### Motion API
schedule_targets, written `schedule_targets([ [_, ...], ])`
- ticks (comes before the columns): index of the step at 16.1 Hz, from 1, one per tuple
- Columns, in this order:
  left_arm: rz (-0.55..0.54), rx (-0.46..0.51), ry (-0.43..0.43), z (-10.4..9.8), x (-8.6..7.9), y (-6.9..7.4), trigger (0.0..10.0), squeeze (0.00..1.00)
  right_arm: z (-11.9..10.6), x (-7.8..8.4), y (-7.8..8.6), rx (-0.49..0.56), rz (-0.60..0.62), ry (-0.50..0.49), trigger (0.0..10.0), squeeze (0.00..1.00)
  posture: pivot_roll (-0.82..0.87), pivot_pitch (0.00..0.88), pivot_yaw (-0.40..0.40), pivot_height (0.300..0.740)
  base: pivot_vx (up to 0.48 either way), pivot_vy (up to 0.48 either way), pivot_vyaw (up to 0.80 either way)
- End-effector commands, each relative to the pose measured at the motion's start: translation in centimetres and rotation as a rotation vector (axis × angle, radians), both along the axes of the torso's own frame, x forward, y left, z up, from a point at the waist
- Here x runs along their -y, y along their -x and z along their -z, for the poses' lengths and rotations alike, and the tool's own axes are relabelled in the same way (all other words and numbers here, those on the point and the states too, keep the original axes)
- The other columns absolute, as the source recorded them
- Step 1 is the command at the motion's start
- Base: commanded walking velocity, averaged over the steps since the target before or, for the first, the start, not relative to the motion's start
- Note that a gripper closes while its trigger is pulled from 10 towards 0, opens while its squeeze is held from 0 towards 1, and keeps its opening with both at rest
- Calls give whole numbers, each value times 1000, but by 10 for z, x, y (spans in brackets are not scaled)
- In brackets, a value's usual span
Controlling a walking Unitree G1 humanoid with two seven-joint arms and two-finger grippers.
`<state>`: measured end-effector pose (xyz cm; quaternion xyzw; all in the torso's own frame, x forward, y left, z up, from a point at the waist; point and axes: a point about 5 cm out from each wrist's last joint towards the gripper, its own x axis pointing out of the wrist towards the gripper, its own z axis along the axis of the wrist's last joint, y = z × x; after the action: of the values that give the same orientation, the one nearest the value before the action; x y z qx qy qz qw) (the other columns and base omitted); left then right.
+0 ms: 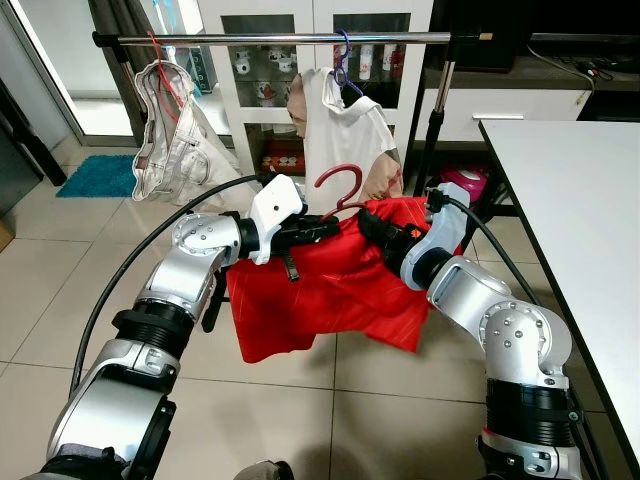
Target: Hang hanger
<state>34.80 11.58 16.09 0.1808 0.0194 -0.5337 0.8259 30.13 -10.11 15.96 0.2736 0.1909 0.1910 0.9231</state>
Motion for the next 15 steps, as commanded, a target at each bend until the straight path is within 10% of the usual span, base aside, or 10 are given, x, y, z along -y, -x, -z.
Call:
schedule_targets([
  [1, 43, 44, -5, -8, 5, 2, 0, 0, 6, -3, 0, -25, -11, 26, 10000, 0, -164, 0, 90, 740, 0, 0, 0],
  [2, 44, 48, -11, -8, 5, 2, 0, 0, 7, -2, 0, -27, -9, 25, 10000, 0, -164, 0, 89, 740, 0, 0, 0],
  [3, 40, 53, -17, -8, 4, 2, 0, 0, 7, -1, 0, -26, -3, 19, 3765, 0, -164, 0, 89, 740, 0, 0, 0],
  [5, 34, 54, -22, -8, 3, 1, 0, 0, 5, 0, 0, -20, 4, 11, 0, 0, -165, 0, 89, 740, 0, 0, 0],
  [15, -21, 61, -44, -9, -9, -4, 0, 0, 0, -2, -1, 22, -8, -32, 0, 0, -167, 0, 93, 740, 0, 0, 0],
])
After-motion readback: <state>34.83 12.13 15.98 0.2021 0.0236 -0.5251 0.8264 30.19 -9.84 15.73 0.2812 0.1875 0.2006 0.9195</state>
